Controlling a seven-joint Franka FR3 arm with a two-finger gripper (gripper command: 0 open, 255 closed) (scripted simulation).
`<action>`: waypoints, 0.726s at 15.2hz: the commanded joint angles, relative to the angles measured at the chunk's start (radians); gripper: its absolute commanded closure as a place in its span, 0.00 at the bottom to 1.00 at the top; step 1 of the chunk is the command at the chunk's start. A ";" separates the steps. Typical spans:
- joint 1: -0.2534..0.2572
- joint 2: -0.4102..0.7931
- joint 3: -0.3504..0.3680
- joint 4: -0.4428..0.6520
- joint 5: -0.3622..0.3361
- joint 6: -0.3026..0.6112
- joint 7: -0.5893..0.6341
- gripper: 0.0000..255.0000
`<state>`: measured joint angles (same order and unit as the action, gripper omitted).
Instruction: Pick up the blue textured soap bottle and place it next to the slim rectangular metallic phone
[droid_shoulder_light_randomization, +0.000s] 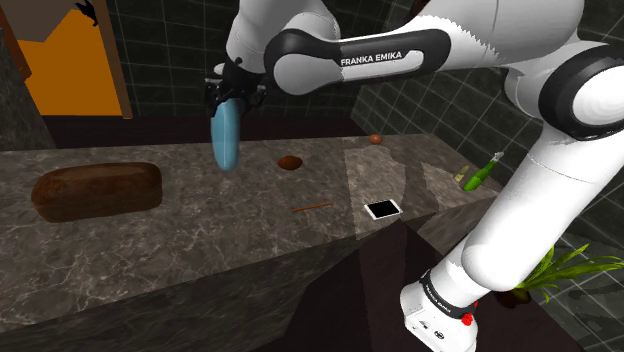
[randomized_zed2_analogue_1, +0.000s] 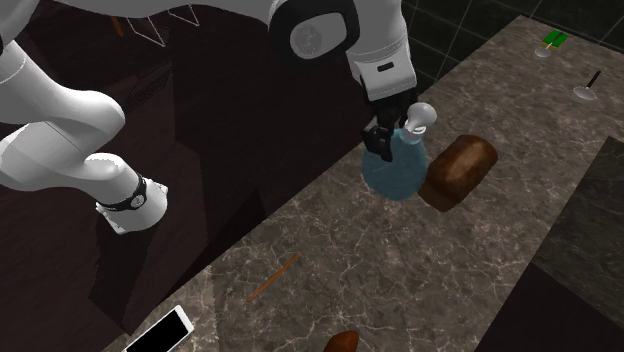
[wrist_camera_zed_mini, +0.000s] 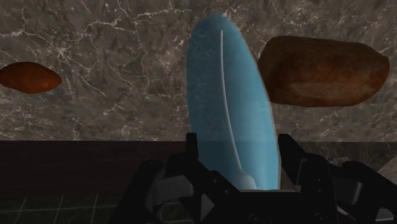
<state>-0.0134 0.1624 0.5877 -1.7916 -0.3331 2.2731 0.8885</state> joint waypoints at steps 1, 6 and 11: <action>0.000 -0.004 0.002 0.022 0.008 -0.024 -0.008 1.00; 0.000 -0.014 0.007 0.077 0.026 -0.086 -0.029 1.00; 0.002 -0.017 0.010 0.140 0.038 -0.150 -0.045 1.00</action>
<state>-0.0104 0.1470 0.5978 -1.6678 -0.2989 2.1399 0.8498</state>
